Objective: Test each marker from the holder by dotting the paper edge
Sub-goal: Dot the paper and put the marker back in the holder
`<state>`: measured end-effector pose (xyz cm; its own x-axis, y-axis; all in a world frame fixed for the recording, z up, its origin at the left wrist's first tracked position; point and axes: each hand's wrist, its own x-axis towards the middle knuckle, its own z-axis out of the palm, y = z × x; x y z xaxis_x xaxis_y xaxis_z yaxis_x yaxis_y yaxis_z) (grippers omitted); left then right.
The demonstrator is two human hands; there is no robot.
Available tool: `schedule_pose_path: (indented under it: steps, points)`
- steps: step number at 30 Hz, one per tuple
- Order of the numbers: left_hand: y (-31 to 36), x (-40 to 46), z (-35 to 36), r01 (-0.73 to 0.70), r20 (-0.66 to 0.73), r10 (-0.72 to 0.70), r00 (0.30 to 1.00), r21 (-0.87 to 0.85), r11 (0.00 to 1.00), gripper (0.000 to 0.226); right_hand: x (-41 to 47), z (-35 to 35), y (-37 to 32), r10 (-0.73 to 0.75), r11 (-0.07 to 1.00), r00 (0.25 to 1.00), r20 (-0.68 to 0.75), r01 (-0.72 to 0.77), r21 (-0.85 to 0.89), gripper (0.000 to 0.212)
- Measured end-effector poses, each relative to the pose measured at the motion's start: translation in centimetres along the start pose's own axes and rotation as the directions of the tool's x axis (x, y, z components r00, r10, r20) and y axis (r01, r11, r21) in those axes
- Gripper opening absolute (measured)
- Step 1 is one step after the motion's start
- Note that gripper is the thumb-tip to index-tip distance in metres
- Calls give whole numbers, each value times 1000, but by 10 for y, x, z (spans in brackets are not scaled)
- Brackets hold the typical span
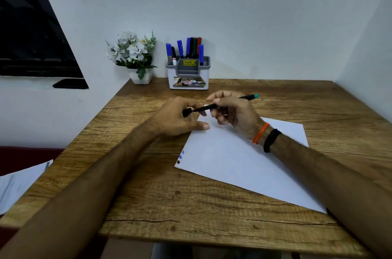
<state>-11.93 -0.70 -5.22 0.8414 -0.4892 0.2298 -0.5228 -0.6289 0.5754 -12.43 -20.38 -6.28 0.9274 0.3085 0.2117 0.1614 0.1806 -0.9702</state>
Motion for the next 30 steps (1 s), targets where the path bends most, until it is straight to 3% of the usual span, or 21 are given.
schedule_pose_path:
  steps: [4, 11, 15, 22, 30]
  points:
    - [-19, -1, -5, 37, 75, -38, 996, 13, 999, 31, -4, 2, -1, 23, 1000, 992, 122, -23, 0, 35]
    - [-18, -1, -4, -15, 159, 10, 987, 31, 999, 6, -10, 21, 1, 39, 984, 967, 252, 7, -180, 14]
    - [-20, 0, -7, -36, 173, 24, 985, 65, 997, 31, -15, 29, 4, 101, 974, 947, 306, -32, -223, 17]
    - [-27, 1, -22, 8, 380, 0, 925, -18, 1000, 43, -20, 29, 8, 85, 943, 946, 313, 24, -331, 9]
    - [-23, -1, -22, 65, 395, -38, 918, -56, 996, 46, -18, 30, 12, 81, 929, 959, 272, 26, -369, 9]
